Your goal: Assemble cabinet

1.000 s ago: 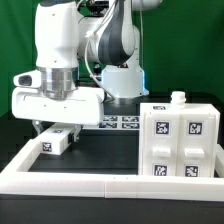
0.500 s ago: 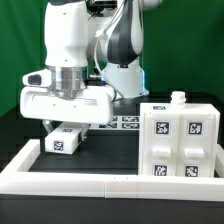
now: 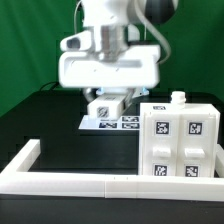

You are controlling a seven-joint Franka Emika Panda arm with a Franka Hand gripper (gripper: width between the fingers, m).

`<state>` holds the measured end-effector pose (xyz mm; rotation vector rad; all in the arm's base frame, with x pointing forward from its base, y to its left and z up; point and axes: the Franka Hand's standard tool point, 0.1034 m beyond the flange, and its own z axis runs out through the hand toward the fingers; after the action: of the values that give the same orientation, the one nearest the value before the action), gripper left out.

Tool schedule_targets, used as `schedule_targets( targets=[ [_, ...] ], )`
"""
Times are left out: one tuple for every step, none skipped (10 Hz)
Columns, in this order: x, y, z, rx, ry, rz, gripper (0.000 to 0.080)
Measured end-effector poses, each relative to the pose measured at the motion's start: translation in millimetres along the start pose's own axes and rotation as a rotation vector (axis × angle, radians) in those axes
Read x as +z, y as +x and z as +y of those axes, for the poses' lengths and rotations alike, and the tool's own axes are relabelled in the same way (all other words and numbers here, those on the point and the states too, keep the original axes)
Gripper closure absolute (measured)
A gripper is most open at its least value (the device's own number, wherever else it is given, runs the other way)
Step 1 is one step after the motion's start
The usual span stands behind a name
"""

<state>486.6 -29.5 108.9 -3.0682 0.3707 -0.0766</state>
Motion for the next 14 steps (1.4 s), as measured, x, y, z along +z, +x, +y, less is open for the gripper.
schedule_targets(
  targets=[
    [-22.0, 11.0, -22.8, 0.015, 0.003, -0.005, 0.0258],
    [-36.9, 22.5, -38.2, 0.026, 0.003, -0.015, 0.0258],
    [-50.6, 33.5, -50.5, 0.042, 0.008, -0.031, 0.0258],
    [-56.8, 39.5, -53.5, 0.045, 0.012, -0.029, 0.0258],
    [-54.0, 37.4, -52.3, 0.045, 0.011, -0.032, 0.0258],
    [-53.7, 37.1, -52.3, 0.045, 0.010, -0.032, 0.0258],
    [-53.7, 37.1, -52.3, 0.045, 0.010, -0.032, 0.0258],
    [-53.5, 37.0, -52.3, 0.045, 0.010, -0.033, 0.0258],
    [-53.8, 37.7, -53.0, 0.042, 0.009, -0.034, 0.0258],
    [-58.2, 47.1, -58.6, 0.031, 0.011, -0.026, 0.0258],
    [-62.0, 59.2, -65.4, 0.004, 0.006, -0.008, 0.0258],
    [-64.3, 70.9, -73.0, -0.052, -0.012, 0.010, 0.0258],
    [-65.6, 82.0, -80.7, -0.133, -0.026, 0.000, 0.0258],
    [-63.4, 86.4, -86.1, -0.138, -0.030, -0.036, 0.0258]
  ],
)
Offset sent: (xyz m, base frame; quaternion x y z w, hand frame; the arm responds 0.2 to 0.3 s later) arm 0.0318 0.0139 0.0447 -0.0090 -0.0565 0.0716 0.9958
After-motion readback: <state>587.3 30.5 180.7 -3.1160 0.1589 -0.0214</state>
